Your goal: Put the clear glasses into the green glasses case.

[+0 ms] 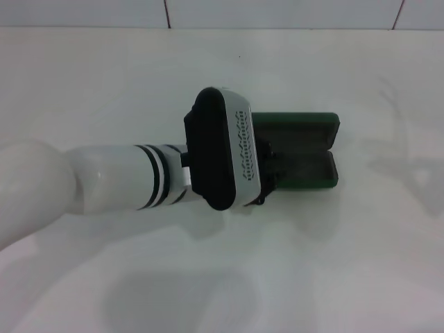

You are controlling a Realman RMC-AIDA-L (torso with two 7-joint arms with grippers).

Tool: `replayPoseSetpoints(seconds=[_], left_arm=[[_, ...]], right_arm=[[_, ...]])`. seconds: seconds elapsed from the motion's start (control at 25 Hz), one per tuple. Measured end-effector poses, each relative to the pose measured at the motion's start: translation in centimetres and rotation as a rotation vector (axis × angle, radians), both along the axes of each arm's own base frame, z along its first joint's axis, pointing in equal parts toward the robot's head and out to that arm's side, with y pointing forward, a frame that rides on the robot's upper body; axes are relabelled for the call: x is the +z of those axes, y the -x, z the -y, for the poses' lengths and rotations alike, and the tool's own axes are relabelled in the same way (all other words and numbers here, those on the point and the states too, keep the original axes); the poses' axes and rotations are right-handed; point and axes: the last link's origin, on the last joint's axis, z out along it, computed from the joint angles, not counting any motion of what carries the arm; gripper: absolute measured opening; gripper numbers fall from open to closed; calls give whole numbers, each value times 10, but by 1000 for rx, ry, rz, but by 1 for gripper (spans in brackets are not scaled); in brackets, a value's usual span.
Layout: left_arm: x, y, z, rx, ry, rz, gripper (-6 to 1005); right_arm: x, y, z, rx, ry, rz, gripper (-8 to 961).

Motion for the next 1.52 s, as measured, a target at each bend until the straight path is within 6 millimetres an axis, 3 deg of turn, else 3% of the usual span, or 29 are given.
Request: replayPoseSetpoints(seconds=[0.68,0.88,1.04,1.24,1.36,1.52], left_arm=[[18,-8,28,14,22,74,235],[60,-24,30,86,-10,270,234],[108,-29,31,161,20,509,234],[164,-30,45,121,151,823,235],[180,-25,50,106,204,949,235],[182,-17,48,127,235,1044,122]], right_arm=[[-6,-6,2,-1,10,-15,71],[-10,-9,4,-13,18,6,71],[-20,-11,4,-14,55,67,71],[-56,-4,-6,75,193,157,71],[-79,5,-14,173,260,230,71],[-100,16,-17,271,324,277,71]])
